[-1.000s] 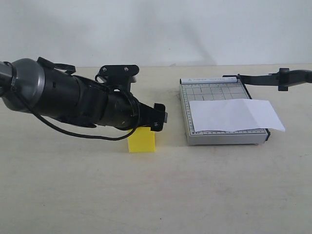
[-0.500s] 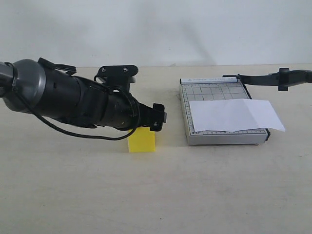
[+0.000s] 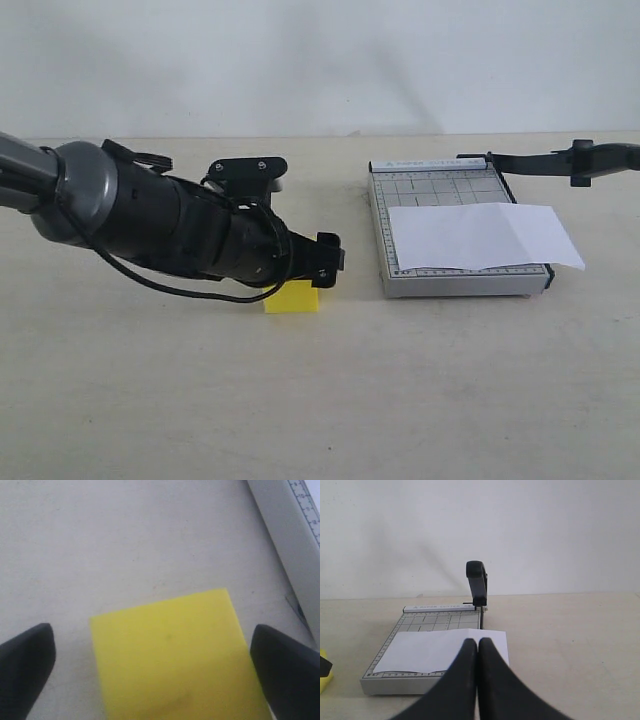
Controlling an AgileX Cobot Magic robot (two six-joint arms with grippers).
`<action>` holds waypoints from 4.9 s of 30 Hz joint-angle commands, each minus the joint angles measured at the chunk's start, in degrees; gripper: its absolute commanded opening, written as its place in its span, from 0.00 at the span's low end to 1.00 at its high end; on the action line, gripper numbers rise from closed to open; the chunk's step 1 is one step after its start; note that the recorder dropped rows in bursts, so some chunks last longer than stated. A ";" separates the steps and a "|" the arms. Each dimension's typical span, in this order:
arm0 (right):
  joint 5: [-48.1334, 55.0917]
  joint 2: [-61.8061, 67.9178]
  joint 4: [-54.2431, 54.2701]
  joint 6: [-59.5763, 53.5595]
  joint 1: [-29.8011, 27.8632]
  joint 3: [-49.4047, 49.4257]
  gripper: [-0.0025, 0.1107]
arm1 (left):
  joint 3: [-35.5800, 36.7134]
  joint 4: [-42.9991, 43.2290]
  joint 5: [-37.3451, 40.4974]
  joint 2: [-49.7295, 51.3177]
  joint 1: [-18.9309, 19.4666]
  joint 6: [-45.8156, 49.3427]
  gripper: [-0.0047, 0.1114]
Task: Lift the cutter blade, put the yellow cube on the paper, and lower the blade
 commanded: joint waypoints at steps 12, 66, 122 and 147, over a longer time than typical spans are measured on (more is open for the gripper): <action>-0.38 -0.08 -0.29 0.08 -0.11 -0.05 0.02 | -0.83 -0.37 4.42 -4.97 -0.33 0.21 0.08; -0.38 -0.08 -0.29 0.08 -0.11 -0.05 0.02 | -31.75 -0.37 -1.60 14.71 -12.83 17.76 0.08; -0.38 -0.08 -0.29 0.08 -0.11 -0.05 0.02 | -27.26 -0.37 -9.94 -2.60 -12.71 26.51 0.55; -0.93 -0.08 -0.29 0.08 -0.11 -0.05 0.02 | 34.73 4.73 -9.90 -70.19 -12.82 1.31 0.08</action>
